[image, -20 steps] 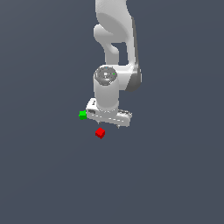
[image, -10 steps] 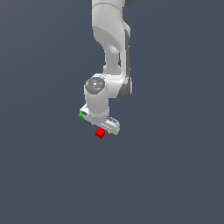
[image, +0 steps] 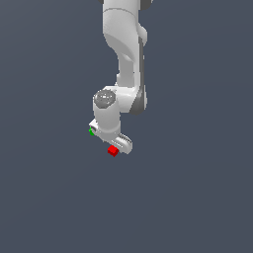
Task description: Stack the red cube on top of the green cube.
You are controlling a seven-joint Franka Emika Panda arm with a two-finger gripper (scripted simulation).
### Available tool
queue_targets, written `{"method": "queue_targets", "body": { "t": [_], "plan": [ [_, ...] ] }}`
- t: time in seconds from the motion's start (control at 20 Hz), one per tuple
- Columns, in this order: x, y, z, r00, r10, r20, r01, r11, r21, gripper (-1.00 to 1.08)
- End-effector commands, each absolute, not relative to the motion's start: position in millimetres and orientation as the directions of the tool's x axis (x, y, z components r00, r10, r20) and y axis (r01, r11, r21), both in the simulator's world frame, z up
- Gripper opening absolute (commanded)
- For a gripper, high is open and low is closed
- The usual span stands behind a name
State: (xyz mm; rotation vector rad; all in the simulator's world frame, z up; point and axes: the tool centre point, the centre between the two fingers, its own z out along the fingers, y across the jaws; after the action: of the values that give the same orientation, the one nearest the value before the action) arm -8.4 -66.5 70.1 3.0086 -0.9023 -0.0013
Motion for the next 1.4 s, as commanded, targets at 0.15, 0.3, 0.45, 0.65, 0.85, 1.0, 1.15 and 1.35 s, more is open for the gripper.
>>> {"method": "queue_targets", "body": {
  "t": [0.15, 0.3, 0.45, 0.65, 0.85, 1.0, 1.15, 1.35],
  "plan": [
    [-9, -66, 59, 0.834, -0.551, -0.001, -0.551, -0.834, 0.001, 1.0],
    [-9, -67, 44, 0.833, -0.553, 0.0, -0.553, -0.833, 0.0, 1.0],
    [-10, -67, 30, 0.832, -0.554, 0.0, -0.554, -0.832, 0.0, 1.0],
    [-9, -67, 21, 0.832, -0.555, 0.0, -0.555, -0.832, 0.0, 1.0],
    [-9, -67, 20, 0.832, -0.555, 0.0, -0.555, -0.832, 0.0, -1.0],
    [-9, -67, 20, 0.832, -0.555, 0.0, -0.555, -0.832, 0.0, -1.0],
    [-9, -67, 20, 0.832, -0.555, 0.0, -0.555, -0.832, 0.0, -1.0],
    [-9, -66, 20, 0.832, -0.554, -0.001, -0.554, -0.832, 0.0, -1.0]
  ]
}}
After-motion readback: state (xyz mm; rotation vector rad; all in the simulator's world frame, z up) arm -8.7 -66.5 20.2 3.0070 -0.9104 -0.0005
